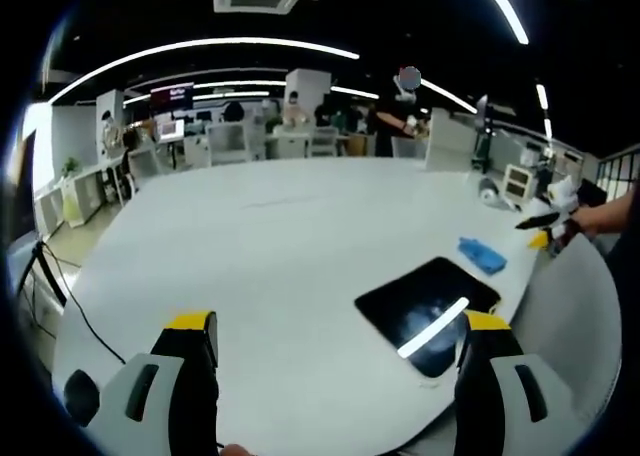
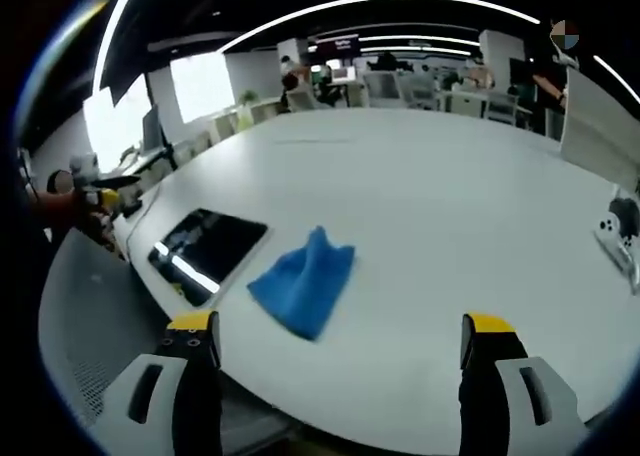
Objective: Wipe the mirror surface with the cleaning cloth until all visible marks leave the cleaned area.
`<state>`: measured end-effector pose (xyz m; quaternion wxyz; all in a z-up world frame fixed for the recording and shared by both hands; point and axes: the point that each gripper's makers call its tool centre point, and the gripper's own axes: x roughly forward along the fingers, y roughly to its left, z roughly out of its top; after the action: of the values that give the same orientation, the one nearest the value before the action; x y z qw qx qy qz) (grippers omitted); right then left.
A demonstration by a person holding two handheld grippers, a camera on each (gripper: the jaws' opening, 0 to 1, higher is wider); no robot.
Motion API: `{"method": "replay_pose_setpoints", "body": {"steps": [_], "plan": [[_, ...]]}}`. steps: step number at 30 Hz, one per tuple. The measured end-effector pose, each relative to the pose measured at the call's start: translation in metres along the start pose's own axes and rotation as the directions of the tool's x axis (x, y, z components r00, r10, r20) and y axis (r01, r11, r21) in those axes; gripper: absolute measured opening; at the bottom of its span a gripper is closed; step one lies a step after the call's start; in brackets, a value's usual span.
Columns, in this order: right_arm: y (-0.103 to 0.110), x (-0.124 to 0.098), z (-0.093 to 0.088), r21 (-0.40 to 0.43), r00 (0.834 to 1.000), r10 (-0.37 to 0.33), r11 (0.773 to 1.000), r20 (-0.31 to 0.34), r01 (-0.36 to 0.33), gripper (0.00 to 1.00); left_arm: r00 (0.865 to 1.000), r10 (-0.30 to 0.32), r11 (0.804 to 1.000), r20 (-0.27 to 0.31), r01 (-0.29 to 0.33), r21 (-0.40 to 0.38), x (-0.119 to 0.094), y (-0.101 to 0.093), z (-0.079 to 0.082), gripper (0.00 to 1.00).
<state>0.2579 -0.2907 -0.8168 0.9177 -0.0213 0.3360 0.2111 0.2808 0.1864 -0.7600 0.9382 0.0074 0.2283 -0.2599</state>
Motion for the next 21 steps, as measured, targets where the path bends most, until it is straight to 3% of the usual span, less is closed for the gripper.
{"method": "replay_pose_setpoints", "body": {"steps": [5, 12, 21], "plan": [[-0.001, 0.001, 0.01, 0.03, 0.999, -0.006, 1.0, 0.031, 0.005, 1.0, 1.0, 0.012, 1.0, -0.005, -0.012, -0.013, -0.004, 0.002, -0.005, 1.0], [0.004, 0.005, 0.006, 0.011, 1.0, 0.015, 1.0, 0.005, -0.015, 1.0, 1.0, 0.019, 1.0, -0.003, -0.019, -0.01, -0.006, 0.0, -0.002, 1.0], [0.011, 0.008, 0.014, -0.006, 0.999, 0.036, 0.999, 0.002, -0.036, 1.0, 1.0, 0.019, 1.0, -0.003, -0.019, 0.01, -0.009, -0.003, 0.003, 1.0]]}}
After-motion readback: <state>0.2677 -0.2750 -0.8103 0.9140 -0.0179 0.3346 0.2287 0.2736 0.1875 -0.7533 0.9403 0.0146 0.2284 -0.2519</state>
